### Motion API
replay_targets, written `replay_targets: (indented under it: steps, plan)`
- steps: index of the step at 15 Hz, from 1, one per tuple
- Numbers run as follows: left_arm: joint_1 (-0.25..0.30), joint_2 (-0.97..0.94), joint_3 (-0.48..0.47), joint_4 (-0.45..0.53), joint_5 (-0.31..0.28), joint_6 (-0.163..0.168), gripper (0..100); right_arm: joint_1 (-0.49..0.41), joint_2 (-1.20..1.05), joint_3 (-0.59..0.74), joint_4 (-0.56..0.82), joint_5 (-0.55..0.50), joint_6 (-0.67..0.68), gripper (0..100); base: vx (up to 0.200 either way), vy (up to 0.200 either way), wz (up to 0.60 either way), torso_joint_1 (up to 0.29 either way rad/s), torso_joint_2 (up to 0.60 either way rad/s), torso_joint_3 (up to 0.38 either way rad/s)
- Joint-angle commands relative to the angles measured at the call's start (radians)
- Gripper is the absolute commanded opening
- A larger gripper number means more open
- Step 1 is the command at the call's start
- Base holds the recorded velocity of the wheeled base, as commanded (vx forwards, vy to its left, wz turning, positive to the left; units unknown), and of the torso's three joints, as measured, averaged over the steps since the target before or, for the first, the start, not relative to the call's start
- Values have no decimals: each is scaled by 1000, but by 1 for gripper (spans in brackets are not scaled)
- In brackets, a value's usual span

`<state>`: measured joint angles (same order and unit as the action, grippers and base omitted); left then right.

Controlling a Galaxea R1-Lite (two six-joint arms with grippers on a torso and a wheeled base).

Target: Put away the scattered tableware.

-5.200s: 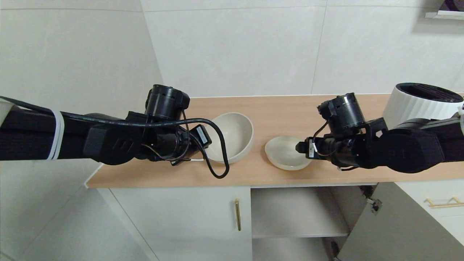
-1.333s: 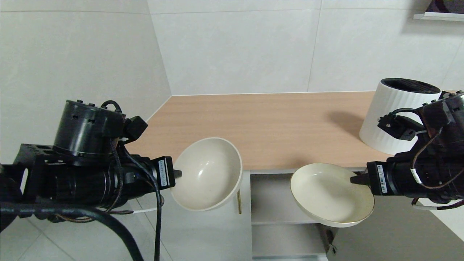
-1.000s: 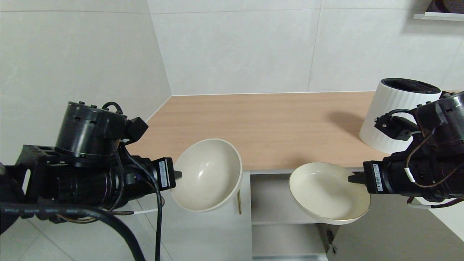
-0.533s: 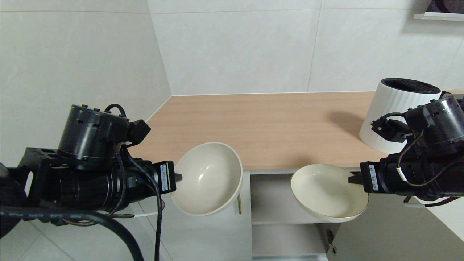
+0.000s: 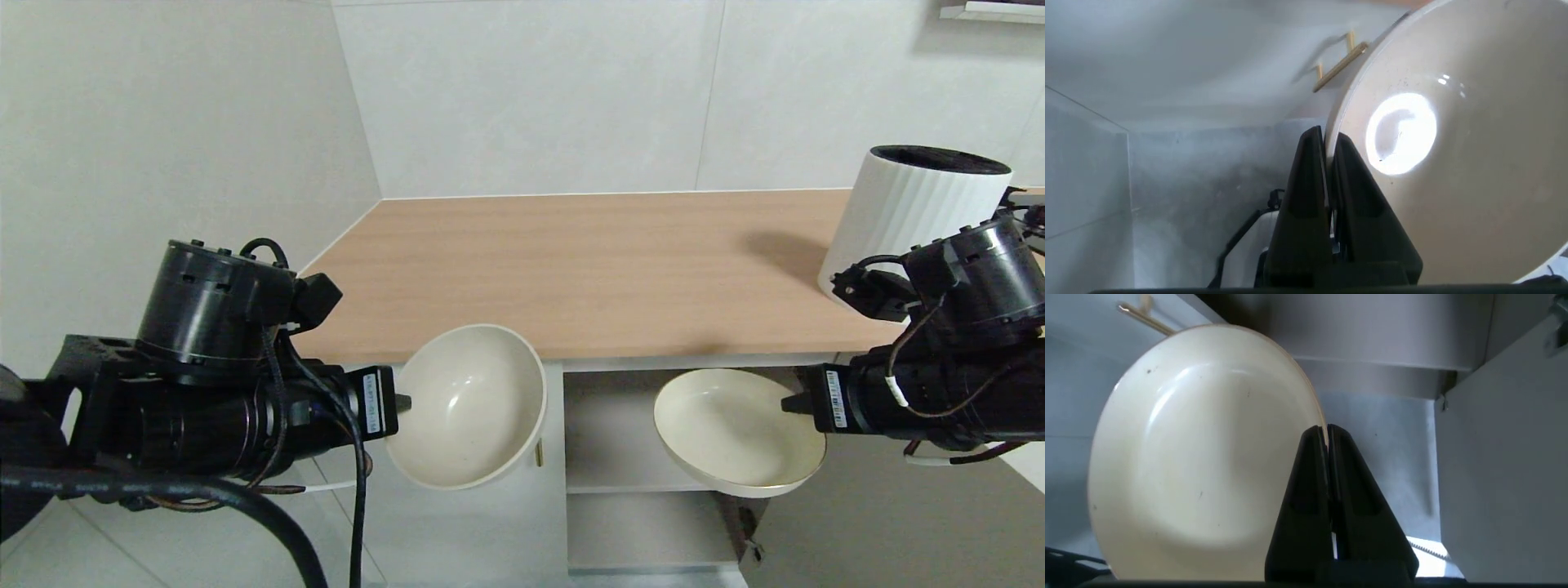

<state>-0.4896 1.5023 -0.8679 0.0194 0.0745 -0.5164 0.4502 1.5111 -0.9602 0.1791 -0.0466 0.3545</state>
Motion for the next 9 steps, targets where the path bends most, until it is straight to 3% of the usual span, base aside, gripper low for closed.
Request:
replay_targets:
  steps: [1,9]
  plan:
    - [0,2,1,1,1,-1,0,-1,8,0,0,-1,0,0,0,0,0,-178,476,290]
    - [0,4,1,1,1,-1,0,-1,18,0,0,-1,0,0,0,0,0,-174,473,298]
